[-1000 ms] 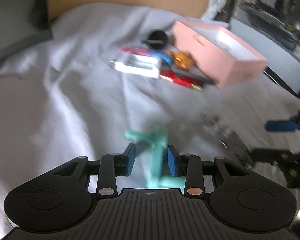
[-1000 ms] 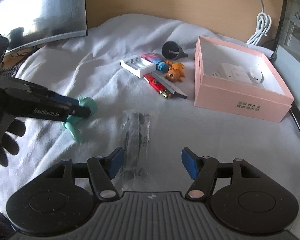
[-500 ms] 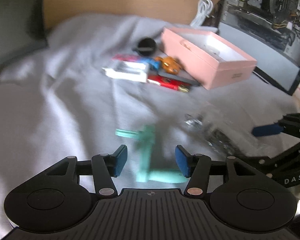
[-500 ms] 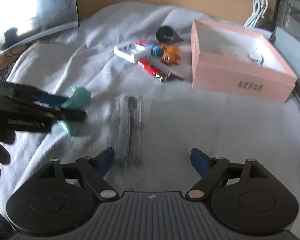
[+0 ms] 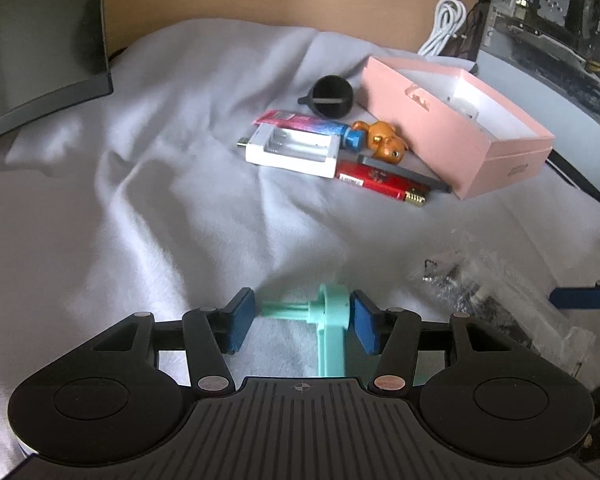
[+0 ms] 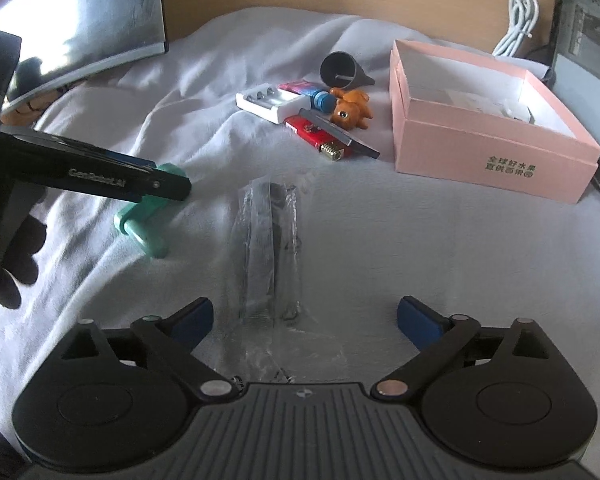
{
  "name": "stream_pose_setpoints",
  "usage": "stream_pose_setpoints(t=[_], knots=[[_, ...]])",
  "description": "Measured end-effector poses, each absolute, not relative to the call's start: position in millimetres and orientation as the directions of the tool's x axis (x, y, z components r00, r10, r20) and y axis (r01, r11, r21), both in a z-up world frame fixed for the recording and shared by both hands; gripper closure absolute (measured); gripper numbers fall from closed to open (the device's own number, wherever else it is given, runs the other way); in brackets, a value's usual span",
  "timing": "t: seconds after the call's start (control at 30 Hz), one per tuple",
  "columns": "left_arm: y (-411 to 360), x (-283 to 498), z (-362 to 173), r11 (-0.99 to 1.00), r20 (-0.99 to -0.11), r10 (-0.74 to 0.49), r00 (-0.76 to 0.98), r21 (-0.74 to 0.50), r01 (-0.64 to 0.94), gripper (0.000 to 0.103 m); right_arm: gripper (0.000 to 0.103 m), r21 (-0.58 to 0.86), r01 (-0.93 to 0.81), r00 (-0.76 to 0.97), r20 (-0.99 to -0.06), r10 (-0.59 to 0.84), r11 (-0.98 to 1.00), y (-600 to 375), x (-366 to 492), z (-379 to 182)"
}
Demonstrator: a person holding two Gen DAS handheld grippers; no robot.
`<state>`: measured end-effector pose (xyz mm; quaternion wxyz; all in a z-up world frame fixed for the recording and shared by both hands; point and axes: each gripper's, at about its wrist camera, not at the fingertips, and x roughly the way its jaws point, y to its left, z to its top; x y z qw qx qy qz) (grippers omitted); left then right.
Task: Organize rigid objects
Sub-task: 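Carry the teal crank and the plastic bag toward the pink box with both tools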
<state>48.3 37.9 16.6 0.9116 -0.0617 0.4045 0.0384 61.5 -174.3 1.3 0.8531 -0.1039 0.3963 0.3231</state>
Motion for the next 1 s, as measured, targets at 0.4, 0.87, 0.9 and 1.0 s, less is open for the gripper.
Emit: stream_pose_setpoints(t=[0.4, 0.87, 0.9, 1.0], knots=[[36, 38, 19, 0.991, -0.751, 0.029, 0.659, -0.062, -0.115, 0.054, 0.013, 0.051, -0.639, 0.478, -0.756, 0.448, 0.767, -156, 76, 10], [22, 4, 20, 0.996, -0.753, -0.045, 0.656, -0.081, -0.025, 0.054, 0.083, 0.065, -0.693, 0.421, -0.772, 0.476, 0.718, -135, 67, 32], [20, 2, 21, 0.995, -0.755, -0.066, 0.653, -0.102, -0.017, 0.054, 0.083, 0.080, -0.681, 0.425, -0.766, 0.482, 0.728, -142, 65, 38], [9, -3, 34, 0.987, -0.731, -0.142, 0.668, -0.158, 0.036, 0.054, 0.083, 0.128, -0.637, 0.442, -0.747, 0.496, 0.760, -168, 60, 56]])
